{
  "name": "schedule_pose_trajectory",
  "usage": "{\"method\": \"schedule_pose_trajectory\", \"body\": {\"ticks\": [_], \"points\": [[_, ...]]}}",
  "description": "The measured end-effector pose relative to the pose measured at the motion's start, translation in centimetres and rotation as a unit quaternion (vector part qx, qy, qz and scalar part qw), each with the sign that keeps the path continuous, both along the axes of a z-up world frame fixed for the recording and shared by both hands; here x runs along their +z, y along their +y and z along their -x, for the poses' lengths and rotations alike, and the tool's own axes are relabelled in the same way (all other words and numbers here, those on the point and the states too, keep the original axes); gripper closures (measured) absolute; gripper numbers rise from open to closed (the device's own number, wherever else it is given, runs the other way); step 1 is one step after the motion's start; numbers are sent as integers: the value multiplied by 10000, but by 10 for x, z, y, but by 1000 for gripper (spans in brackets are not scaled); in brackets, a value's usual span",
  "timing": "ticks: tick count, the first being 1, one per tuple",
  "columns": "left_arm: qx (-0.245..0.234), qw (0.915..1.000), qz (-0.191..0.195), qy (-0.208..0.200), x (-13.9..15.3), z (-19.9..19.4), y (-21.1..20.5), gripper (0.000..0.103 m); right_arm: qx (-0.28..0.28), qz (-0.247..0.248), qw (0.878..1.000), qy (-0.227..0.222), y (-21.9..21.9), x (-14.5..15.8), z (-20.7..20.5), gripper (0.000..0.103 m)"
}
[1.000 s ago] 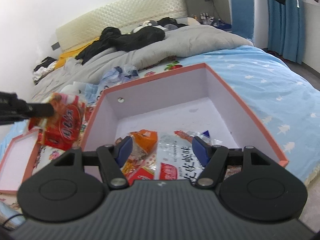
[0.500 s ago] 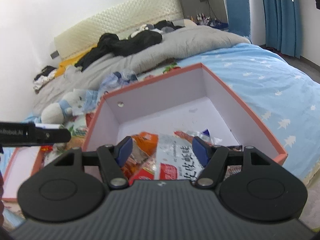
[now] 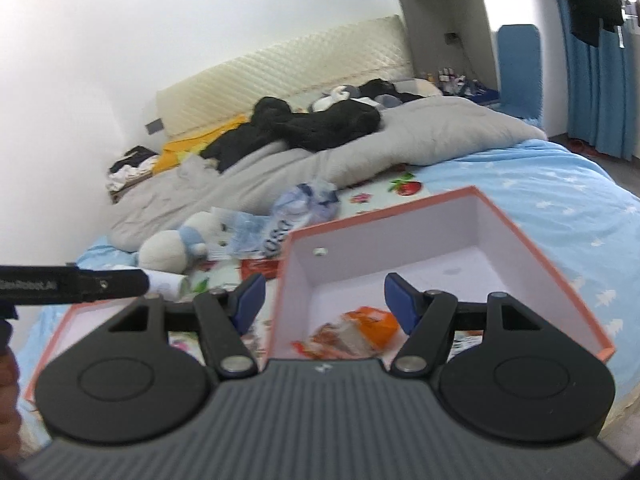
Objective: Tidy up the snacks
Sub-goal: 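Carry the red packet over the box with the left gripper and open it, then move both open grippers back over the snack pile on the bed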
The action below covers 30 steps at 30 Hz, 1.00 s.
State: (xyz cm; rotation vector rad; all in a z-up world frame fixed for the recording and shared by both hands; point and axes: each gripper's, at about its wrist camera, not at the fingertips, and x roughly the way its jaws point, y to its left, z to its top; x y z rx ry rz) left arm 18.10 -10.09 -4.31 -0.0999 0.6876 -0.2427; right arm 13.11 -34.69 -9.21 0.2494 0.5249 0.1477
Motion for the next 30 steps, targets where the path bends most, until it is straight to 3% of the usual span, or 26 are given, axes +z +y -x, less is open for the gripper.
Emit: {"method": "schedule_pose_trajectory", "body": {"ticks": [11, 17, 25, 30], "points": [[516, 9985, 64, 157, -40, 36, 79, 39, 565, 129, 9983, -20, 72, -12, 24, 35], [754, 9961, 55, 448, -67, 43, 104, 39, 823, 223, 9964, -5, 101, -28, 34, 35], [823, 9932, -32, 827, -103, 23, 118, 38, 1324, 313, 9905, 176, 136, -53, 23, 35], [963, 9928, -152, 700, -102, -5, 130, 24, 1490, 415, 9878, 155, 154, -57, 5, 35]]}}
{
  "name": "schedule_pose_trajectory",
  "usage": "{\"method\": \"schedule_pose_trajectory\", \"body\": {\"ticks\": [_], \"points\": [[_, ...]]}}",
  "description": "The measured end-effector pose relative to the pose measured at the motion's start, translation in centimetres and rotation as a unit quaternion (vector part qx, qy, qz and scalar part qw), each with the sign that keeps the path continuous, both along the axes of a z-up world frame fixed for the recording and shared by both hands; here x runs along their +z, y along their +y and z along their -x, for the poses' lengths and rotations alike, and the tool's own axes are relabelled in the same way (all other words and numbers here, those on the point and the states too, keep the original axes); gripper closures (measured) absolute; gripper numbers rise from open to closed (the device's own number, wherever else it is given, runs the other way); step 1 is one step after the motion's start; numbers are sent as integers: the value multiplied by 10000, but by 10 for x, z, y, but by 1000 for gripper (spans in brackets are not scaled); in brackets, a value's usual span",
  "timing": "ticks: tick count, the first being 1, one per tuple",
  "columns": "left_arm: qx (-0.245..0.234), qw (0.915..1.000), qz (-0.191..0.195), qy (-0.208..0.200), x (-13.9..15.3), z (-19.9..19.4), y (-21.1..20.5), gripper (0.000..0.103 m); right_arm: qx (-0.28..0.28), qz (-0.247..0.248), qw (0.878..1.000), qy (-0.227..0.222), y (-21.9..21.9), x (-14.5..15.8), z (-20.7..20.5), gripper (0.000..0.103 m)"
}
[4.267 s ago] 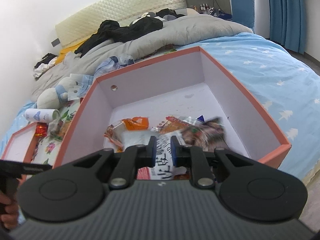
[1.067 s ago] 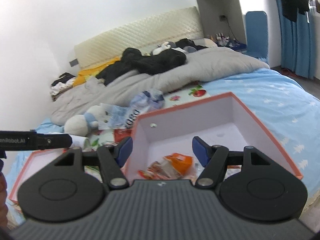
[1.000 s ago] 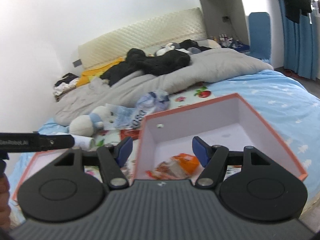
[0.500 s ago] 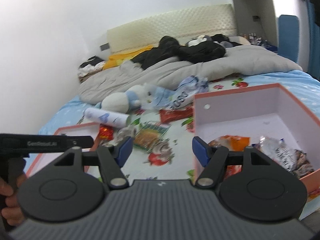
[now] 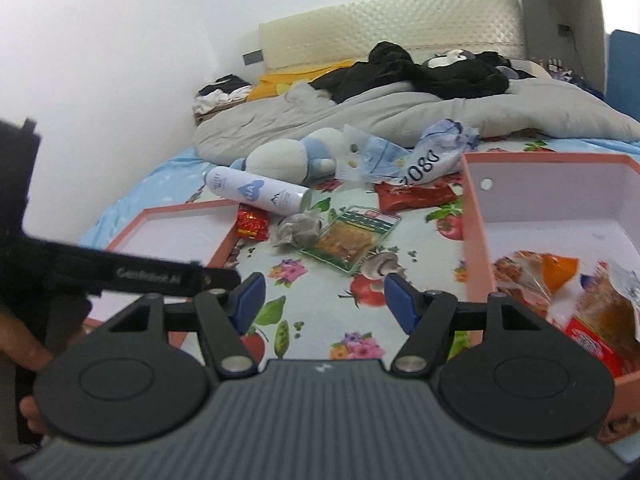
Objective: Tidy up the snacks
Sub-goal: 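Move both open grippers back over the snack pile on the bed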
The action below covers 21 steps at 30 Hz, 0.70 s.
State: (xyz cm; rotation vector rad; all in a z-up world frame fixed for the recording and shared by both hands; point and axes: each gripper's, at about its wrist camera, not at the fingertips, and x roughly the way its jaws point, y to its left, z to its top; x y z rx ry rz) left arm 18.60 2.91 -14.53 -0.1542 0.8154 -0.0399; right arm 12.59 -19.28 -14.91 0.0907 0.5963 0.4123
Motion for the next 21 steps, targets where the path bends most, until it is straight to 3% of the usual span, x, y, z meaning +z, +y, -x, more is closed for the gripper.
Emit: {"method": "schedule_pose_trajectory", "body": {"ticks": [5, 6, 8, 12, 21], "points": [[124, 9999, 96, 31, 1, -40, 19, 23, -107, 41, 9999, -40, 12, -6, -28, 33], [136, 9999, 85, 43, -1, -48, 22, 23, -150, 69, 9999, -40, 14, -8, -33, 27], [141, 9999, 77, 60, -5, -61, 28, 23, -242, 90, 9996, -58, 19, -14, -44, 0], [202, 9992, 239, 266, -22, -90, 42, 23, -234, -65, 9997, 76, 25, -28, -68, 0], [251, 9980, 342, 466, -59, -150, 53, 23, -408, 136, 9990, 124, 39, -69, -122, 0]]}}
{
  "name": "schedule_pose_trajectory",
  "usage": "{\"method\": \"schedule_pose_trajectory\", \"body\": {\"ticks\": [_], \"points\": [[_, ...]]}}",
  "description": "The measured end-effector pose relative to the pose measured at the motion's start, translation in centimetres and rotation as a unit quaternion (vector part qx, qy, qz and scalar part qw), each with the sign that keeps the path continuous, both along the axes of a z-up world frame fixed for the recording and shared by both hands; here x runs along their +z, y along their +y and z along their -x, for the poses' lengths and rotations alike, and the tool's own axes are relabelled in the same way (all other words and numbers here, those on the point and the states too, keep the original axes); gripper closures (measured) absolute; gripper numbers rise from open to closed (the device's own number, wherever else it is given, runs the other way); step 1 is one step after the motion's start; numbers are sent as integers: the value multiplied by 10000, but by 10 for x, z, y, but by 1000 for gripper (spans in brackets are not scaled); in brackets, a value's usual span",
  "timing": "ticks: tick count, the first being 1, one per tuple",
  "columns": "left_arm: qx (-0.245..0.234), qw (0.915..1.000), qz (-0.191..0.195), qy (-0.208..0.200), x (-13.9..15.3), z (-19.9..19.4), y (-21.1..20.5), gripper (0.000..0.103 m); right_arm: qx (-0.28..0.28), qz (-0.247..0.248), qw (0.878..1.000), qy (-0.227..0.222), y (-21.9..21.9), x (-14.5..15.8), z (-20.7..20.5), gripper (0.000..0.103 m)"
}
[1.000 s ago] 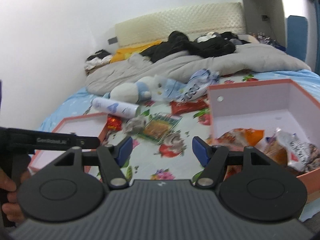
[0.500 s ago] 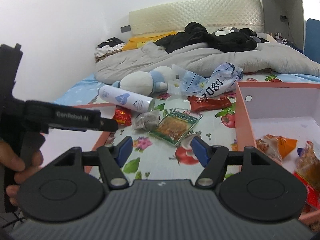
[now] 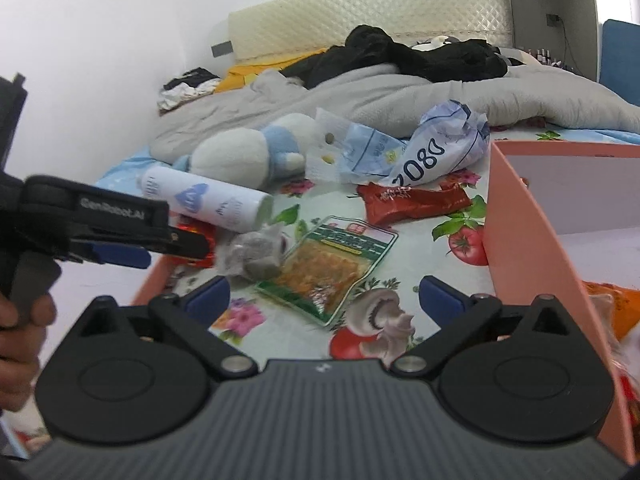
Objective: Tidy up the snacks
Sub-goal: 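Move both open grippers back over the snack pile on the bed, then grasp the two clear grey-filled packets with the left gripper while the right grasps the green-labeled packet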
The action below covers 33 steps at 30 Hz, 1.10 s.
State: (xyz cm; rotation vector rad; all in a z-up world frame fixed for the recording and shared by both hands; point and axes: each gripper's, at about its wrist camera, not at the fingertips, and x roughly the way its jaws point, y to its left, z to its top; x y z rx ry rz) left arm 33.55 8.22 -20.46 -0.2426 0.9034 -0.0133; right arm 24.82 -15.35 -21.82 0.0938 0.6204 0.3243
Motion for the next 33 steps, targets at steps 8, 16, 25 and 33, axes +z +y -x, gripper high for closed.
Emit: {"method": "schedule_pose_trajectory", "body": {"ticks": [8, 16, 25, 33], "points": [[-358, 9988, -74, 320, -33, -53, -8, 13, 214, 117, 9996, 153, 20, -32, -41, 4], [-279, 9983, 86, 502, -56, -81, -9, 8, 475, 421, 9979, 157, 43, -55, -62, 4], [-47, 9986, -72, 514, -74, -93, -10, 9, 491, 371, 9975, 333, 39, -67, -71, 34], [219, 9985, 31, 504, -70, -81, -9, 22, 351, 143, 9985, 407, 30, -58, -66, 73]]}}
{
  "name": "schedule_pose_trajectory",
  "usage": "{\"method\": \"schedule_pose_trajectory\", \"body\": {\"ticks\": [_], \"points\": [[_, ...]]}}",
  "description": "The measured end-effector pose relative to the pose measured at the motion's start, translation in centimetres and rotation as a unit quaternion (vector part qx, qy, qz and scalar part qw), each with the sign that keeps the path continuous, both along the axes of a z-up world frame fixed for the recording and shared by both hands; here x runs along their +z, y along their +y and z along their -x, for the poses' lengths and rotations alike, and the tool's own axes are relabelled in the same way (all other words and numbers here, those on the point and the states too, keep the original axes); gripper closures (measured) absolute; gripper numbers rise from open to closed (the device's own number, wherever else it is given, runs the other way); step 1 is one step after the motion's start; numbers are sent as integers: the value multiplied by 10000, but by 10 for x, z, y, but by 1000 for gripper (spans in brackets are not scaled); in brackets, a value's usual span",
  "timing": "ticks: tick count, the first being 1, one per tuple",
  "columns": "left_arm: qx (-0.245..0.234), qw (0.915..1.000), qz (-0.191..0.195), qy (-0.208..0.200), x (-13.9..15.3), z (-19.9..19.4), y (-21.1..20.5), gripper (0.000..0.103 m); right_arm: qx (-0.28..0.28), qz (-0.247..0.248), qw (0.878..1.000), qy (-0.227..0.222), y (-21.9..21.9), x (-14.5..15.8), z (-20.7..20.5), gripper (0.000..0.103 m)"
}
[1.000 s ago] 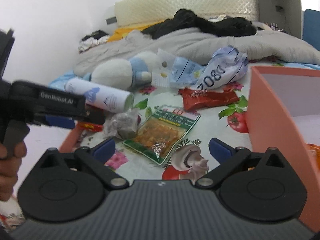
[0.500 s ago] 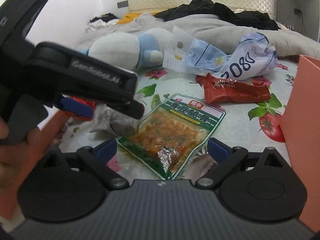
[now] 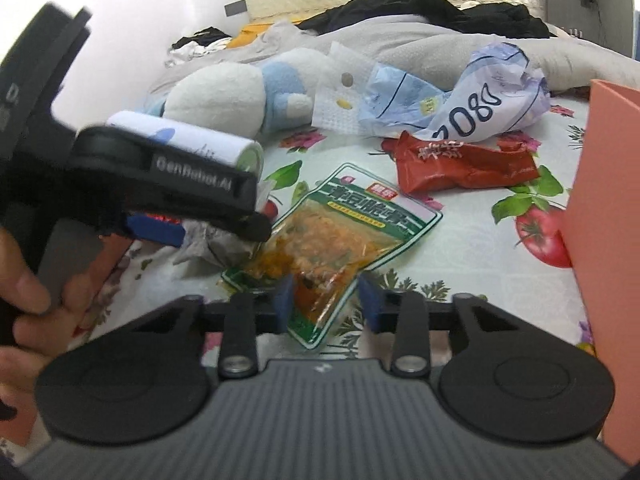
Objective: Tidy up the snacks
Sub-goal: 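Grasp the two clear grey-filled packets with the left gripper while the right grasps the green-labeled packet, then lift the green-labeled packet with the right gripper while the left holds the clear packets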
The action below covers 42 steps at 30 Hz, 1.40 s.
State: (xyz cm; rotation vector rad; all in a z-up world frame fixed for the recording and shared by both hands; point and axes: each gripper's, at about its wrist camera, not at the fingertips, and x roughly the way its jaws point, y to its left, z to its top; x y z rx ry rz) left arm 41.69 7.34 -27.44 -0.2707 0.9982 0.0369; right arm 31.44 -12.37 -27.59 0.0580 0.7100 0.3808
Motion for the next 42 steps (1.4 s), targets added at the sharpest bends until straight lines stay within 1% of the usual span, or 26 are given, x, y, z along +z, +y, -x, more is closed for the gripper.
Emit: {"method": "schedule_pose_trajectory", "body": {"ticks": [4, 5, 7, 11, 15, 20, 23, 27, 32, 36, 40, 42], "points": [[-69, 10000, -32, 24, 5, 14, -5, 28, 8, -14, 10000, 91, -6, 6, 7, 78], [-77, 10000, -49, 28, 5, 17, -6, 29, -5, -26, 10000, 88, -8, 7, 10, 83], [-99, 9999, -65, 33, 8, 26, -9, 31, -48, -35, 9999, 100, -13, 12, 16, 88], [-176, 9998, -82, 17, 15, 47, -16, 35, -65, -111, 9998, 136, -21, 20, 29, 91], [-175, 9998, -70, -19, 22, 68, -19, 36, -86, -142, 9997, 178, -29, 27, 46, 92], [-286, 9995, -114, -68, 35, 98, -26, 37, -225, -58, 9995, 220, -42, 39, 68, 93], [-356, 9993, -117, -69, 40, 115, -31, 37, -210, 13, 9996, 208, -48, 43, 82, 93], [-335, 9994, -8, -48, 44, 137, -35, 37, -171, 1, 9995, 276, -53, 46, 103, 94], [-404, 9991, 108, -65, 50, 159, -41, 38, -158, 64, 9997, 198, -59, 54, 132, 94], [-452, 9989, 57, -149, 60, 176, -44, 38, -174, 87, 9997, 152, -64, 63, 149, 95], [-503, 9985, 92, -187, 70, 188, -43, 38, -195, 150, 9997, 87, -67, 72, 160, 95], [-521, 9984, 32, -234, 77, 193, -43, 38, -210, 155, 9997, 34, -69, 78, 164, 95]]}}
